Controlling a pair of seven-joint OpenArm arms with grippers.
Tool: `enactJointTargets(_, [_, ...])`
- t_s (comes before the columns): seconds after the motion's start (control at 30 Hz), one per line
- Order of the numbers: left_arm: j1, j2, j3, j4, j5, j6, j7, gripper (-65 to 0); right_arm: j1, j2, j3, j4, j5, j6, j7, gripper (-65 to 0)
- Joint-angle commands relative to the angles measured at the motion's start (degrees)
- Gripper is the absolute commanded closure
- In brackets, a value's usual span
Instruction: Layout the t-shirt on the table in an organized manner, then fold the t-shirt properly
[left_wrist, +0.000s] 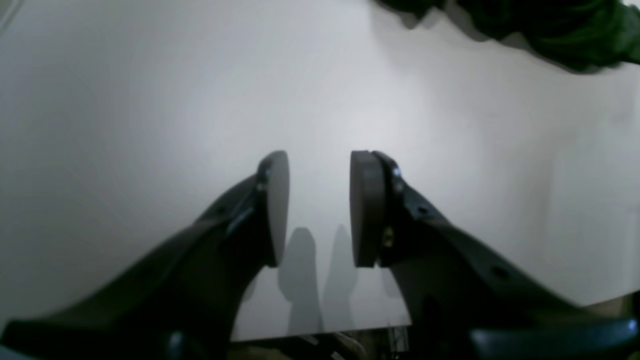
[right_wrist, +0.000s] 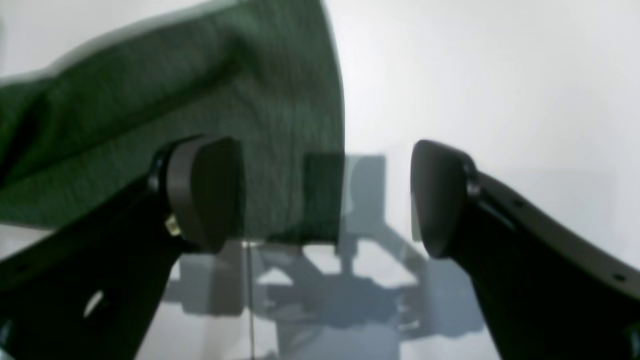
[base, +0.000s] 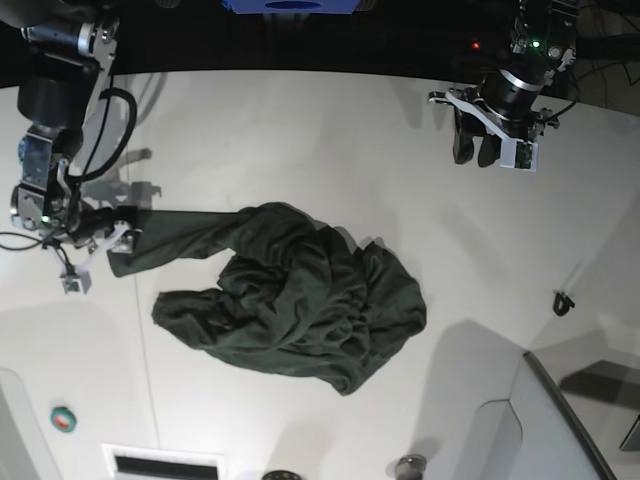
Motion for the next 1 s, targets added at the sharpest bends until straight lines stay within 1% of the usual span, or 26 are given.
enactJointTargets(0.0, [0.11,0.20,-0.61,0.82,-0.14,-0.12,-1.39,-20.7,-0.33,0.05,-0.11,0.53,0.54,0.51,0.34,-42.8])
enactJointTargets(0.07, [0.11,0.82,-0.70,0.82,-0.05,-0.12,-1.39,-20.7,-0.86,-0.04,-0.11,0.62,0.54,0.51,0.16,-29.0])
enactJointTargets(0.1, [0.11,0.91,-0.70,0.82,0.04,-0.12,-1.39,-20.7,-1.38,-0.13,-0.11,0.62,0.54,0.51,0.07,-20.6])
enactJointTargets(0.13, [0.11,0.91,-0.70,0.82,0.04,-0.12,-1.39,-20.7,-2.09,-0.39,-0.11,0.62,0.54,0.51,-0.28,-13.8])
enactJointTargets(0.17, [0.03,0.91,-0.70,0.82,0.04,-0.12,-1.39,-20.7,-2.88,-0.83,-0.11,1.14,0.54,0.60,-0.89,-9.9])
enactJointTargets(0.23, [-0.06,0.91,-0.70,0.82,0.04,-0.12,-1.39,-20.7,-5.87,-1.19,-0.11,5.36,0.54,0.86,-2.21,-9.6])
enactJointTargets(0.27, [-0.06,0.91,-0.70,0.73,0.04,-0.12,-1.39,-20.7,-7.54,-1.27,-0.11,7.91,0.54,1.57,-2.83,-9.3])
enactJointTargets(0.37, [-0.41,0.91,-0.70,0.73,0.13,-0.12,-1.39,-20.7,-12.73,-3.03,-0.11,16.70,0.54,5.08,-4.94,-8.3])
enactJointTargets(0.47, [-0.85,0.91,-0.53,0.38,0.13,-0.12,-1.39,-20.6,-17.56,-3.73,-0.11,24.97,0.45,7.55,-8.28,-3.6])
enactJointTargets(0.57, [-1.73,1.08,0.18,-0.06,0.13,-0.12,-1.39,-20.6,-22.48,-5.32,-0.20,32.18,0.54,8.07,-12.15,-1.4])
enactJointTargets(0.67, [-3.32,1.61,3.17,-0.67,0.22,-0.12,-1.39,-20.6,-26.26,-6.55,-0.29,37.01,0.54,8.16,-12.94,-1.4])
enactJointTargets(0.77, [-7.18,1.79,9.23,-2.26,0.22,-0.12,-1.39,-20.6,-28.11,-7.69,-0.99,39.39,0.36,8.16,-12.94,-1.4])
enactJointTargets(0.87, [-14.57,2.05,19.96,-6.04,0.04,-0.12,-1.39,-20.6,-28.02,-7.16,-5.57,39.30,0.27,7.81,-12.94,-2.3])
enactJointTargets(0.93, [-20.28,4.07,27.43,-9.20,-0.05,0.06,-1.30,-20.6,-28.02,-7.16,-7.32,40.26,0.19,7.81,-13.03,-4.1])
enactJointTargets(0.97, [-22.74,5.57,29.89,-10.78,-0.05,0.15,-1.30,-20.6,-28.11,-7.16,-7.76,41.06,0.19,7.81,-13.03,-7.2])
